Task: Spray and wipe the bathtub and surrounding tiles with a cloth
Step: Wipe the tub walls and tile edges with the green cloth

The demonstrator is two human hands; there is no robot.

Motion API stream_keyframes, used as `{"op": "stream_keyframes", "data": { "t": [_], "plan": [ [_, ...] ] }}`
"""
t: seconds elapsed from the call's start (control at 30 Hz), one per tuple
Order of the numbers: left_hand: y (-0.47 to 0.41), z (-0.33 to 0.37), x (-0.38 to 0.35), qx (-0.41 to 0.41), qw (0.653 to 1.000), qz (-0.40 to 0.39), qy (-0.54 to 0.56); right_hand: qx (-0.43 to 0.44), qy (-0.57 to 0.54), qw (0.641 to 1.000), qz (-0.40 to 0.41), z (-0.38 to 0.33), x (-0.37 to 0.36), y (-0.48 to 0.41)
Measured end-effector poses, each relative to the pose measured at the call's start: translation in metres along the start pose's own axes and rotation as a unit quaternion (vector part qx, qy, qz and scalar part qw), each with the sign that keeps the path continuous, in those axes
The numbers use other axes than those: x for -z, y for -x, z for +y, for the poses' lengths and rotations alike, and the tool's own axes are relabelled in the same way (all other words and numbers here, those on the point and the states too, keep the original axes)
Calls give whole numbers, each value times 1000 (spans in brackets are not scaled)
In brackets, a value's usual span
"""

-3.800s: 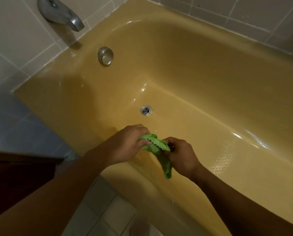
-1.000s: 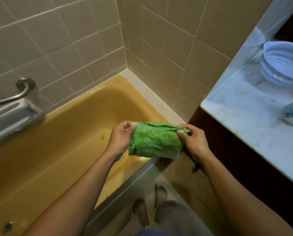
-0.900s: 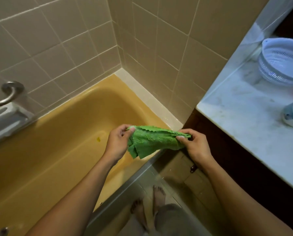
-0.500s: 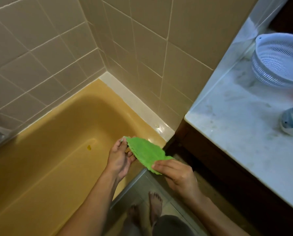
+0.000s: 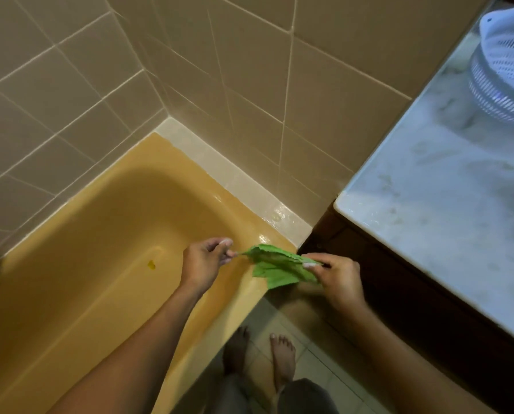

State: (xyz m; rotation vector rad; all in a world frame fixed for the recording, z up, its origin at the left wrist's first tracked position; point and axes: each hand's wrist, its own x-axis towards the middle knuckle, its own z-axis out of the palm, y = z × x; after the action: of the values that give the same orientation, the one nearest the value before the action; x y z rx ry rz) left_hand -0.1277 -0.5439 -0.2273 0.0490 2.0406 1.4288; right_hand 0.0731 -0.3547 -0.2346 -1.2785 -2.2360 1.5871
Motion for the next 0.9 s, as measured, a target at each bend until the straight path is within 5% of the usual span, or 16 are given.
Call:
{"op": "stream_keyframes", "data": {
  "t": [0.13,0.27,0.4,0.47,0.6,0.77,0.9],
  "plan": [
    [-19,-12,-9,-97,980,-132,-117,54,70,996,-25,-11,-10,-9],
    [-34,-14,-19,-255,886,-271,-275,226,141,962,-55,-32,-8,-4],
    [-46,-17,-24,-321,800,-272,-428,298,180,932,-98,-46,-11,13],
    [-52,-21,-15,-316,814,-257,-413,292,152,940,-94,-52,-8,22],
    [-51,-23,14,-207,897,-251,-297,219,100,970,-22,-53,5,33],
    [-59,-24,24,-138,939,-230,-215,35,28,996,74,-32,-12,13],
    [-85,-27,10,-151,951,-192,-192,-5,14,991,135,-26,-42,-23]
  ]
}}
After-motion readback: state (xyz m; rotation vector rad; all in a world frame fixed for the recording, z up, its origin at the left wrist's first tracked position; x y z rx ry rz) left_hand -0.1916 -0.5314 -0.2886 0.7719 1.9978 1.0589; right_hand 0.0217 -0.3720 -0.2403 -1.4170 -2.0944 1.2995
